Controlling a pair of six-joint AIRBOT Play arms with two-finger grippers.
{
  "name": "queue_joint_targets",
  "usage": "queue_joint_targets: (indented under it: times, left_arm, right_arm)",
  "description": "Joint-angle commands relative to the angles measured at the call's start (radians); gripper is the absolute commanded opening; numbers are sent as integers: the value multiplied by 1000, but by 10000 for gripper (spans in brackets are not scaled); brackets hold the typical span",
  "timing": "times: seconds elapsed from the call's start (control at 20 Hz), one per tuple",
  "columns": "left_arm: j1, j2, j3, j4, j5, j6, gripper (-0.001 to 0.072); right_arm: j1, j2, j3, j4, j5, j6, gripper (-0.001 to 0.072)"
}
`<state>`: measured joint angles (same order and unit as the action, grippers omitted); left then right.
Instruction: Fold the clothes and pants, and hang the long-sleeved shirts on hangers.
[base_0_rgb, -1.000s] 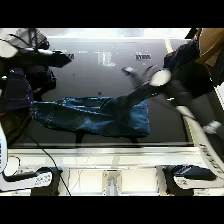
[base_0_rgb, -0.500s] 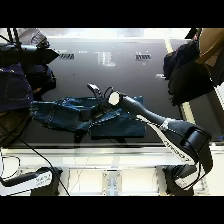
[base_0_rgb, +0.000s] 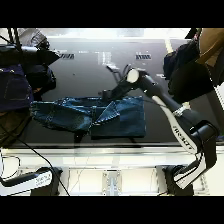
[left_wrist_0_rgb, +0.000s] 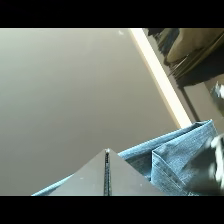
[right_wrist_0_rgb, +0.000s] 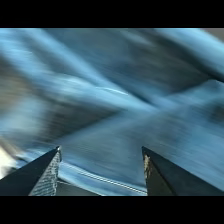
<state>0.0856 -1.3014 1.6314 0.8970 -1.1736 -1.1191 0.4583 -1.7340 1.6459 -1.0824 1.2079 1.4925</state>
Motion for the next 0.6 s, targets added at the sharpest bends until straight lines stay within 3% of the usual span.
queue_joint_targets:
  times: [0.0,0.35,0.45,0.55]
  left_arm:
    - [1,1,0,0,-6,2,25]
    - [1,1,0,0,-6,8,25]
    - [1,1,0,0,-6,8,25]
    - [1,1,0,0,-6,8,25]
  right_arm:
    - [-103,1,-42,-66,106,18,544]
    - [-33,0,-233,-38,-35,10,542]
    - [-21,-2,-233,-10,-67,10,480]
    - [-14,-13,-233,53,-82,5,480]
